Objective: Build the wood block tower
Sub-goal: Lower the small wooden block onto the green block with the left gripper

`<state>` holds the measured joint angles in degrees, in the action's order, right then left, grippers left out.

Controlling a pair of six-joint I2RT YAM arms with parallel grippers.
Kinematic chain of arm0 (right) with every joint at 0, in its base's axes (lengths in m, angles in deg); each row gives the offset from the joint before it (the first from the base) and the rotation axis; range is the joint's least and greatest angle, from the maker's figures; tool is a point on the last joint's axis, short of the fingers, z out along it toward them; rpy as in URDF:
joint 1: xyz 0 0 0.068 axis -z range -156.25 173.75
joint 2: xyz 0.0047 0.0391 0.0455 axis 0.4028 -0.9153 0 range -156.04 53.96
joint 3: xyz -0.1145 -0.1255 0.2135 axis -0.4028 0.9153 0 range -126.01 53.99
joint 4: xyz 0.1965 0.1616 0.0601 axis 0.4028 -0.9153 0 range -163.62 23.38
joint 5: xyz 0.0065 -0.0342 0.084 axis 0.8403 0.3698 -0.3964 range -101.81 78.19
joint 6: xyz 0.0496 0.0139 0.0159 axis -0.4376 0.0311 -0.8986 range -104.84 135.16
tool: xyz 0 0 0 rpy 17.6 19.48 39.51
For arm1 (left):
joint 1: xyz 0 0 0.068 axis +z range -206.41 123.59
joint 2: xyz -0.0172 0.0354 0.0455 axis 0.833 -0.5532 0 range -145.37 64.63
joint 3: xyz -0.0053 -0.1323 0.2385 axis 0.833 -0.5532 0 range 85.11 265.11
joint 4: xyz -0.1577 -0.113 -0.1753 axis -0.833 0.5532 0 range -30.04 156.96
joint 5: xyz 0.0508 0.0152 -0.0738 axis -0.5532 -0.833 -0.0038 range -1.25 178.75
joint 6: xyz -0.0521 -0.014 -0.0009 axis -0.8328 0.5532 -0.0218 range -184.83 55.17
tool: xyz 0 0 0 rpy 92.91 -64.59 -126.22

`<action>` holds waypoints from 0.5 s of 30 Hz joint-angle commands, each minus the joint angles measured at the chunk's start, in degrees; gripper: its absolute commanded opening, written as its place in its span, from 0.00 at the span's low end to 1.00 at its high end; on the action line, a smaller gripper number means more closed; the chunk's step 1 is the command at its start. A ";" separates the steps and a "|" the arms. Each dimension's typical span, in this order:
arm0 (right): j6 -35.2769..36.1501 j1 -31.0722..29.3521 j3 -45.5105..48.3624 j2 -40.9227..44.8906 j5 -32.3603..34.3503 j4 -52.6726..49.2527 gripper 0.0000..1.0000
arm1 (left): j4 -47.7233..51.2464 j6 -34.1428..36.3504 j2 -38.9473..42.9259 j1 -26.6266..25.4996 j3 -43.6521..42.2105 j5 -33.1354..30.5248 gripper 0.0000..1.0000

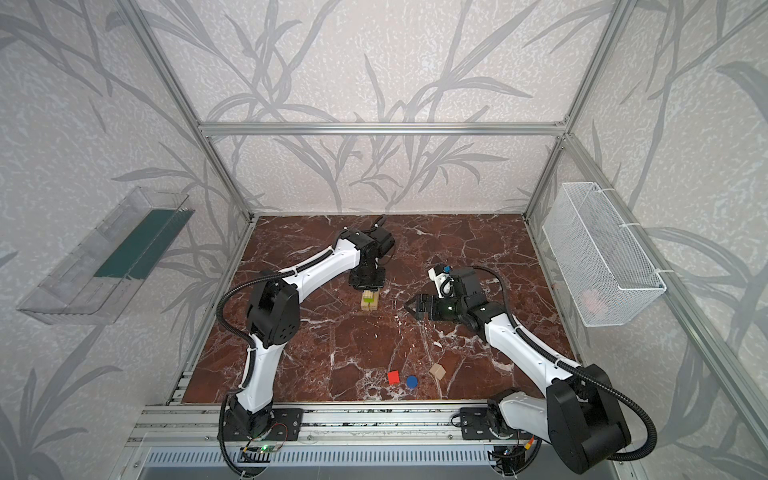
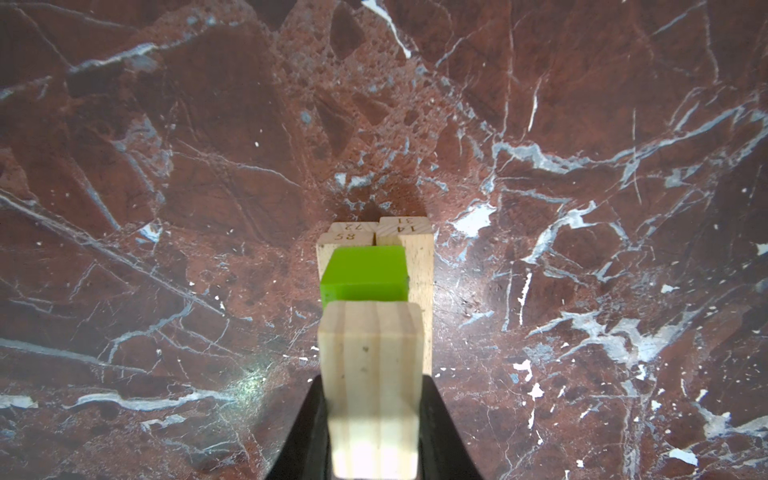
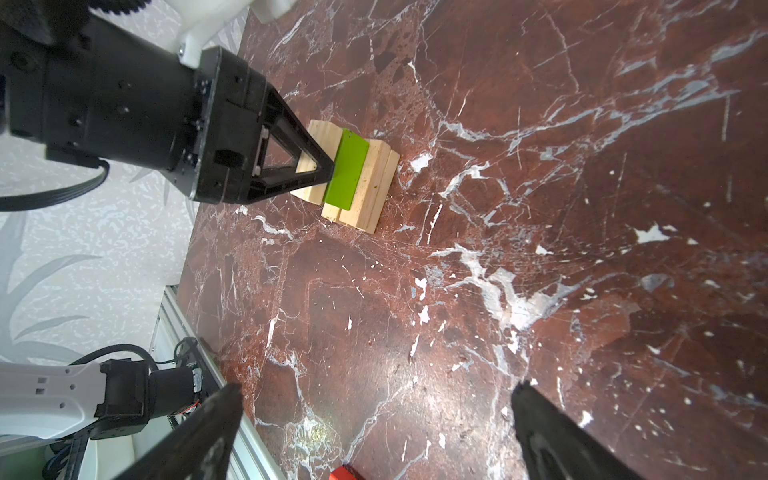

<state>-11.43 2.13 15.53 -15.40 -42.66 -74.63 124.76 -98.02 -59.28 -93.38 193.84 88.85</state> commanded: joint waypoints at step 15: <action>-0.31 0.98 -0.96 0.11 -1.14 0.37 1.00 | 1.48 -0.92 -1.42 0.76 1.99 -0.70 0.17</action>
<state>-11.43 2.78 15.53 -15.40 -42.95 -74.63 124.71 -98.09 -59.66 -93.03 193.84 88.85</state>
